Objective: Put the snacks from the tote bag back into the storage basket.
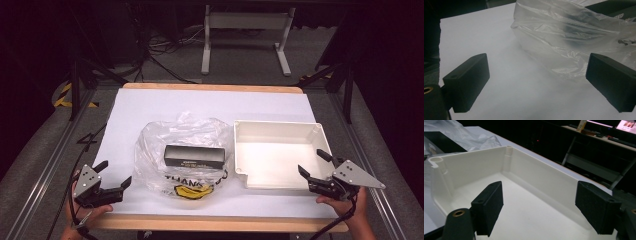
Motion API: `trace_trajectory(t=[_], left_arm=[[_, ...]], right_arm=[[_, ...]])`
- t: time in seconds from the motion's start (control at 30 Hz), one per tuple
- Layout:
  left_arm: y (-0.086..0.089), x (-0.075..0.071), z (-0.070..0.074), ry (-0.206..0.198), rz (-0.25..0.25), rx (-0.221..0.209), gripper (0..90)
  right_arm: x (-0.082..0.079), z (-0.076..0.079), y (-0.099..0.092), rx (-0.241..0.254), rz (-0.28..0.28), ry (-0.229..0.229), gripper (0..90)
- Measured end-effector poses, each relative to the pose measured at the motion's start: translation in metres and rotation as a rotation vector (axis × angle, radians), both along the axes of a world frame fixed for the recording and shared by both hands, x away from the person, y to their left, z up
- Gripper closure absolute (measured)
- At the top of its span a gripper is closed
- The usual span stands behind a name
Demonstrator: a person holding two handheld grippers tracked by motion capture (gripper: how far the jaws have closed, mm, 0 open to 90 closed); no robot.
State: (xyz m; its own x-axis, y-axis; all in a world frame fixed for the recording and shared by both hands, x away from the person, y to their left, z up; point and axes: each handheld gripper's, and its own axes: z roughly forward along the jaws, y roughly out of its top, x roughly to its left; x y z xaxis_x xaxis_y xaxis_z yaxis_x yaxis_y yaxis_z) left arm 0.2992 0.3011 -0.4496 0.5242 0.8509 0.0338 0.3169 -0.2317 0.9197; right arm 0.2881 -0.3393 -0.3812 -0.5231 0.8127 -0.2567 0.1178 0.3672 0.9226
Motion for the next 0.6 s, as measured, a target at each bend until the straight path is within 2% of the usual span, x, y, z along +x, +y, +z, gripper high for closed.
trace_trajectory(t=[0.27,0.3,0.43,0.6], left_arm=[[-0.001,0.000,0.000,0.006,0.000,0.002,6.0],[-0.001,0.000,0.000,0.006,-0.002,0.003,6.0],[-0.001,0.001,-0.001,0.010,-0.005,0.005,6.0],[-0.001,0.001,-0.001,0.012,-0.006,0.007,6.0]], right_arm=[[0.015,0.008,0.023,-0.031,0.065,0.025,22.4],[0.021,0.011,0.032,-0.043,0.094,0.025,22.6],[0.032,0.016,0.050,-0.066,0.142,0.039,23.5],[0.047,0.024,0.074,-0.113,0.235,0.081,23.8]])
